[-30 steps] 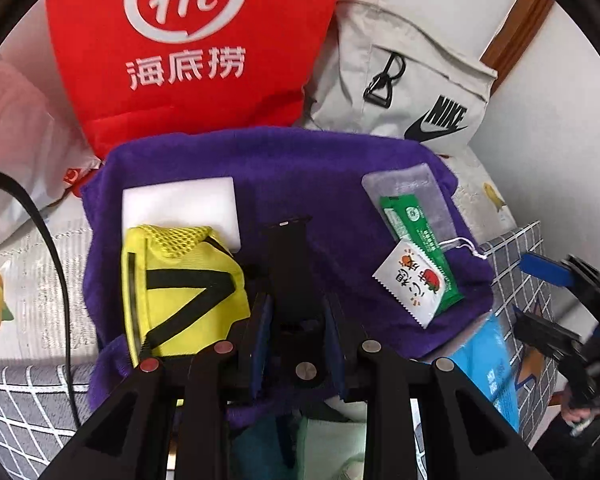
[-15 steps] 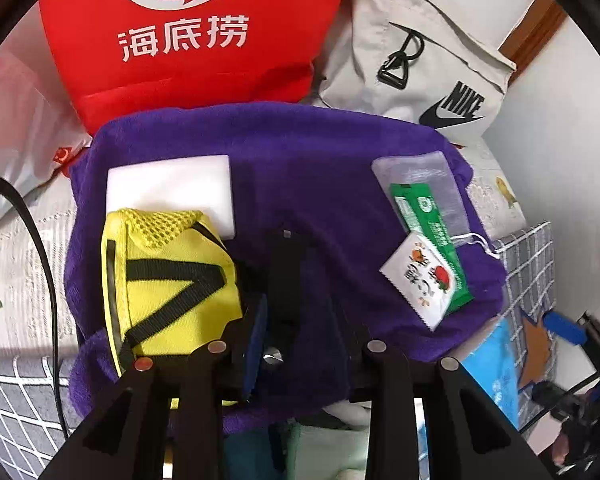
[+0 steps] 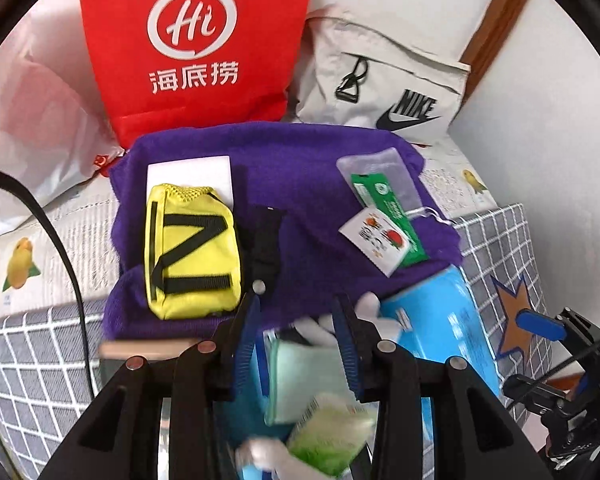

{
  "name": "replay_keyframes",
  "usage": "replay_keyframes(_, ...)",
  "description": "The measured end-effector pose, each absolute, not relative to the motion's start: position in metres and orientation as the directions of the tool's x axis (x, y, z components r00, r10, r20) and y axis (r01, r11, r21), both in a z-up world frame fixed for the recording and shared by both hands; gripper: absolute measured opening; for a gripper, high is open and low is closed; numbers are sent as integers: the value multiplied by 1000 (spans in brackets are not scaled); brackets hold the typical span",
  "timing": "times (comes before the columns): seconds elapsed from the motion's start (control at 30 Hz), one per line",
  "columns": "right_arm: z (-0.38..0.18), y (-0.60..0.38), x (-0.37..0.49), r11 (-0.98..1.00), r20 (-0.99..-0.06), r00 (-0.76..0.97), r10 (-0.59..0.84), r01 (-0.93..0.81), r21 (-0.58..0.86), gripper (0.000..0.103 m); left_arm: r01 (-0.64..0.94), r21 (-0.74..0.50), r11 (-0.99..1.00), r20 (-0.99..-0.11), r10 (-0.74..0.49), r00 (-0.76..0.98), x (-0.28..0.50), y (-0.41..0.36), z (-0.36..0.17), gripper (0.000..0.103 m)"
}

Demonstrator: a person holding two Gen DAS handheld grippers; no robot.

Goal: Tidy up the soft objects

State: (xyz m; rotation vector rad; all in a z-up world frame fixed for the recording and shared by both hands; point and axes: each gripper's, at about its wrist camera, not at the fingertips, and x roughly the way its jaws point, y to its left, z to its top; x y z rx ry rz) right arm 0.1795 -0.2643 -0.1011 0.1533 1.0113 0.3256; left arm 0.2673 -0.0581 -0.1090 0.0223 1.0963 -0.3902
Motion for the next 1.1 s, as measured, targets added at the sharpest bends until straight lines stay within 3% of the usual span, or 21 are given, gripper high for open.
replay_keyframes(0.07,-99,-260,171,938,-803,487,345,-200,282,76,317,-163,934,-863,-290,414,255,-55,-103,40)
replay_keyframes(0.13,-97,-256,164,936,-802,483,351,-206,285,76,313,-142,939,-855,-276,439,242,-53,-97,50)
replay_keyframes(0.53,-97,-218,118,931,-821,451,350,-265,251,76,257,-91,962,-831,-216,512,160,-20,-91,60)
replay_keyframes(0.63,-99,-208,110,928,-822,444,357,-272,256,76,198,-71,978,-829,-169,534,143,0,-97,72)
replay_keyframes(1.1,-140,-149,116,923,-858,371,356,-282,261,71,-80,-134,988,-864,-77,497,93,97,-142,72)
